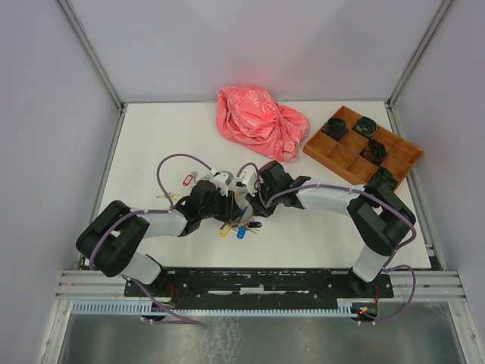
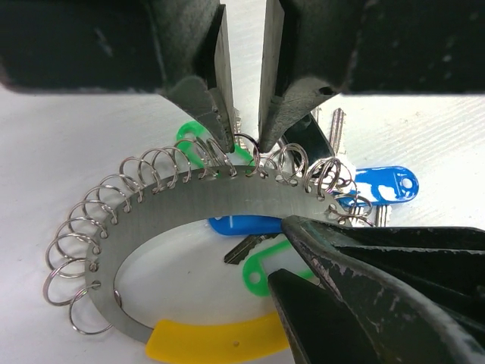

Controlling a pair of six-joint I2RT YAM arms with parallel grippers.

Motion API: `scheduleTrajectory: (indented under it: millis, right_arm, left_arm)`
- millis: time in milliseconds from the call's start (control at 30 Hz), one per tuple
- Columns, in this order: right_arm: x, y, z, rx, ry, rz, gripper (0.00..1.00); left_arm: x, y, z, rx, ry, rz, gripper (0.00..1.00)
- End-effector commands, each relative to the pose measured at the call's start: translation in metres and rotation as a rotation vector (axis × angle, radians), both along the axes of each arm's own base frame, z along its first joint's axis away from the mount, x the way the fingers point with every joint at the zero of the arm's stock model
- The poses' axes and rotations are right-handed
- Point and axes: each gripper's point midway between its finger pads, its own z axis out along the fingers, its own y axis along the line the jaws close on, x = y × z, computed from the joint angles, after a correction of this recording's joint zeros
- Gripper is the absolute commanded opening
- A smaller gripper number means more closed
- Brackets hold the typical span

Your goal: Put the keys on the keyring

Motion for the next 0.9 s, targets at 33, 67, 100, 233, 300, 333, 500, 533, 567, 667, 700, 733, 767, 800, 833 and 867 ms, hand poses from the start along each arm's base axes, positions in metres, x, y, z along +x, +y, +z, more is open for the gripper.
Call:
scheduleTrajectory:
  millis: [33,67,100,233,300,333,500,533,567,667,700,733,767,800,833,867]
  right_arm:
    - [0.008,0.012,0.008,0.027,-0.032,0.029,0.25]
    - [0.008,0.012,0.007,0.025,-0.033,0.031,0.25]
    - [0.008,0.012,0.006,0.024,-0.032,0.032,0.25]
    - [0.009,0.013,0.004,0.031,-0.039,0.037,0.26]
    - [0.009,0.014,0.002,0.028,-0.04,0.042,0.28]
    - [0.009,0.013,0.002,0.026,-0.042,0.04,0.28]
    - [0.011,0.015,0.002,0.03,-0.054,0.038,0.27]
    - [0.011,0.014,0.002,0.029,-0.056,0.037,0.26]
    - [0.012,0.014,0.002,0.029,-0.058,0.035,0.24]
    - [0.01,0.014,0.007,0.036,-0.06,0.038,0.2]
    - [0.01,0.014,0.01,0.041,-0.064,0.04,0.19]
    - [0.01,0.013,0.013,0.045,-0.068,0.041,0.15]
    - [0.009,0.013,0.015,0.047,-0.071,0.043,0.13]
    - [0.008,0.013,0.017,0.051,-0.071,0.045,0.09]
    - [0.007,0.013,0.019,0.057,-0.07,0.049,0.06]
    - [0.006,0.014,0.021,0.062,-0.069,0.052,0.04]
  left_arm:
    - [0.005,-0.003,0.004,0.015,-0.036,-0.03,0.4]
    - [0.005,-0.003,0.004,0.015,-0.036,-0.031,0.4]
    - [0.005,-0.003,0.005,0.015,-0.037,-0.032,0.4]
    - [0.005,-0.003,0.003,0.015,-0.032,-0.034,0.4]
    - [0.005,-0.004,0.003,0.015,-0.031,-0.036,0.4]
    - [0.005,-0.003,0.003,0.016,-0.029,-0.036,0.4]
    - [0.005,-0.004,0.002,0.015,-0.026,-0.037,0.4]
    - [0.005,-0.004,0.002,0.015,-0.025,-0.037,0.4]
    - [0.004,-0.004,0.002,0.016,-0.024,-0.038,0.4]
    - [0.004,-0.004,0.002,0.017,-0.026,-0.037,0.4]
    - [0.004,-0.004,0.002,0.017,-0.026,-0.038,0.4]
    - [0.005,-0.004,0.003,0.016,-0.027,-0.037,0.4]
    - [0.004,-0.003,0.003,0.017,-0.028,-0.036,0.4]
    - [0.005,-0.003,0.004,0.014,-0.033,-0.035,0.4]
    - [0.006,-0.003,0.006,0.011,-0.038,-0.032,0.4]
    - [0.006,-0.003,0.007,0.007,-0.043,-0.032,0.4]
